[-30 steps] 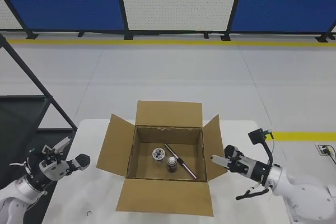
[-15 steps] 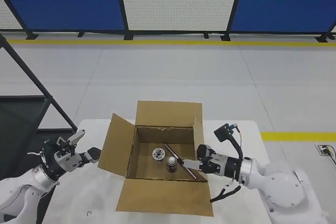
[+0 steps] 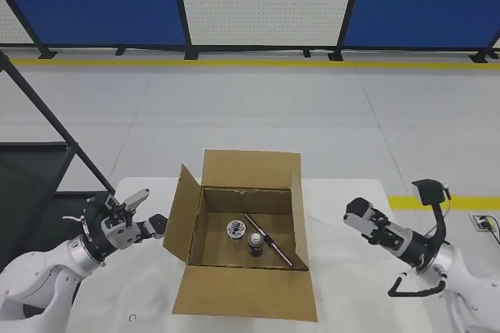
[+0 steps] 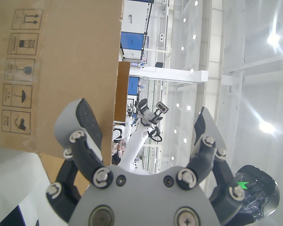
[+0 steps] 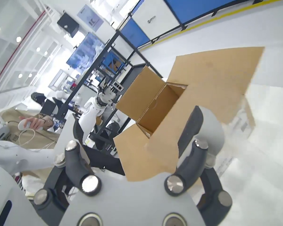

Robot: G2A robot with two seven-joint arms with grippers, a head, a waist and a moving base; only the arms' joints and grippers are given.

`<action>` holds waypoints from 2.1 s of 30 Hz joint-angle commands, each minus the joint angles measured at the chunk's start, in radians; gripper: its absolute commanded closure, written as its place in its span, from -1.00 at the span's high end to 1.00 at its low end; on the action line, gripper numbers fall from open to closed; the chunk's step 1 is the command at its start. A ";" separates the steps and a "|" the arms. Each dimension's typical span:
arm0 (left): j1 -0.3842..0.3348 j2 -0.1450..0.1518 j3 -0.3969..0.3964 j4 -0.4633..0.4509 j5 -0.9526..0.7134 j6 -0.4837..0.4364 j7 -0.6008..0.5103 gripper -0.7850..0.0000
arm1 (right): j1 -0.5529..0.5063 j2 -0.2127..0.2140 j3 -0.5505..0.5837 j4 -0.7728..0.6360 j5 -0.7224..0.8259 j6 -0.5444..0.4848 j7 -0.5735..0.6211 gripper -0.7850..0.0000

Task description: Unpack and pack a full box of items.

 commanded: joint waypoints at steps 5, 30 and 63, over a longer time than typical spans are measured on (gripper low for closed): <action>-0.027 -0.001 0.040 0.004 0.007 0.005 0.009 1.00 | -0.019 0.008 -0.034 0.042 -0.021 0.063 0.024 1.00; -0.073 -0.016 0.188 0.025 0.036 0.008 0.084 1.00 | 0.142 -0.006 -0.331 0.198 -0.042 0.193 0.019 1.00; -0.209 -0.062 0.431 0.158 0.127 0.068 0.239 1.00 | 0.387 -0.045 -0.639 0.435 -0.110 0.249 0.017 1.00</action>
